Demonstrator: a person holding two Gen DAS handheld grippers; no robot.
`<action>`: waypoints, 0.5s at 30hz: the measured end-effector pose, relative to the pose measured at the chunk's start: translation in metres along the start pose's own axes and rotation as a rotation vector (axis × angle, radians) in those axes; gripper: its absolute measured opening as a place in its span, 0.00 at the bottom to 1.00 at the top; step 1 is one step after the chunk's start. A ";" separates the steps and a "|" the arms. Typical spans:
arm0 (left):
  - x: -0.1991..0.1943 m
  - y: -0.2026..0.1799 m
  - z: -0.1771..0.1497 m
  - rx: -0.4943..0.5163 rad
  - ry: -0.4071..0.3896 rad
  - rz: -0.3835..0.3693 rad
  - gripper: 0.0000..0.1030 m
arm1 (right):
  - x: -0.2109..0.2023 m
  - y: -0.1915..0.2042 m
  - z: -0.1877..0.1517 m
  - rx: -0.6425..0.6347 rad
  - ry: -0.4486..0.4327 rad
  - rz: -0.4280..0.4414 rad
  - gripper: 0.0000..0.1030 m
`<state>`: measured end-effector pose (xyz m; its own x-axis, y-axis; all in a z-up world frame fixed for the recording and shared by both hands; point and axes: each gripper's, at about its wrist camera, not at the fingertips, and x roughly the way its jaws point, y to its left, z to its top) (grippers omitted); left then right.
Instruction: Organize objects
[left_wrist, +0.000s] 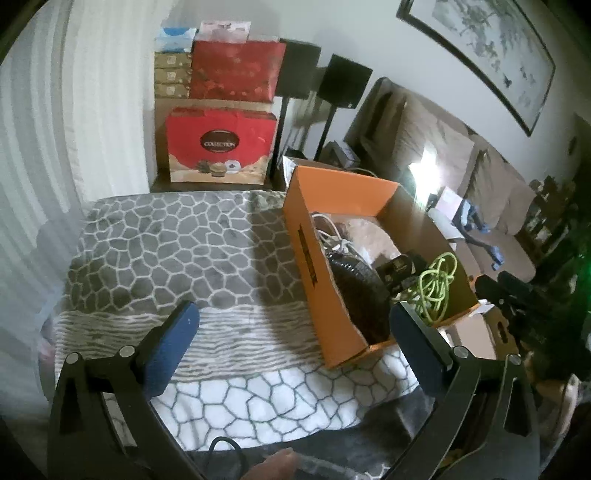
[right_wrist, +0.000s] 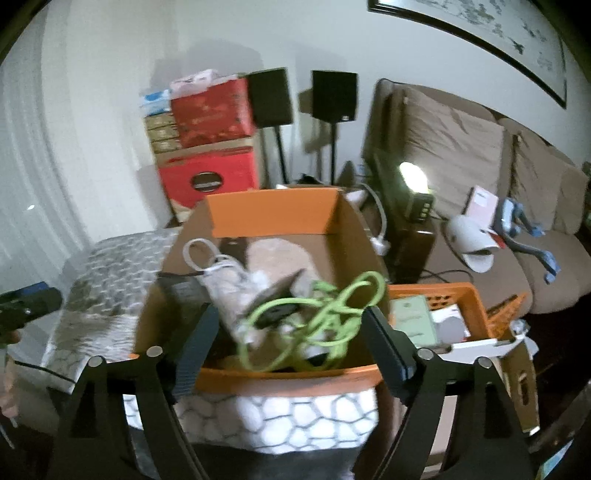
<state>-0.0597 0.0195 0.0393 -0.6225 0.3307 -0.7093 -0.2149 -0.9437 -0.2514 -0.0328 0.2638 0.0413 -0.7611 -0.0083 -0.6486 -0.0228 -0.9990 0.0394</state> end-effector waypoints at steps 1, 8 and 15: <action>-0.003 0.000 -0.002 0.003 -0.006 0.010 1.00 | 0.000 0.004 -0.001 -0.001 0.000 0.011 0.88; -0.014 0.005 -0.015 0.006 -0.029 0.057 1.00 | -0.001 0.032 -0.011 -0.024 -0.002 0.060 0.99; -0.022 0.013 -0.028 0.000 -0.056 0.120 1.00 | 0.001 0.045 -0.024 -0.003 0.010 0.081 0.99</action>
<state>-0.0281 0.0002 0.0331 -0.6848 0.2146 -0.6964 -0.1365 -0.9765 -0.1667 -0.0189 0.2182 0.0242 -0.7541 -0.0897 -0.6506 0.0409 -0.9951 0.0898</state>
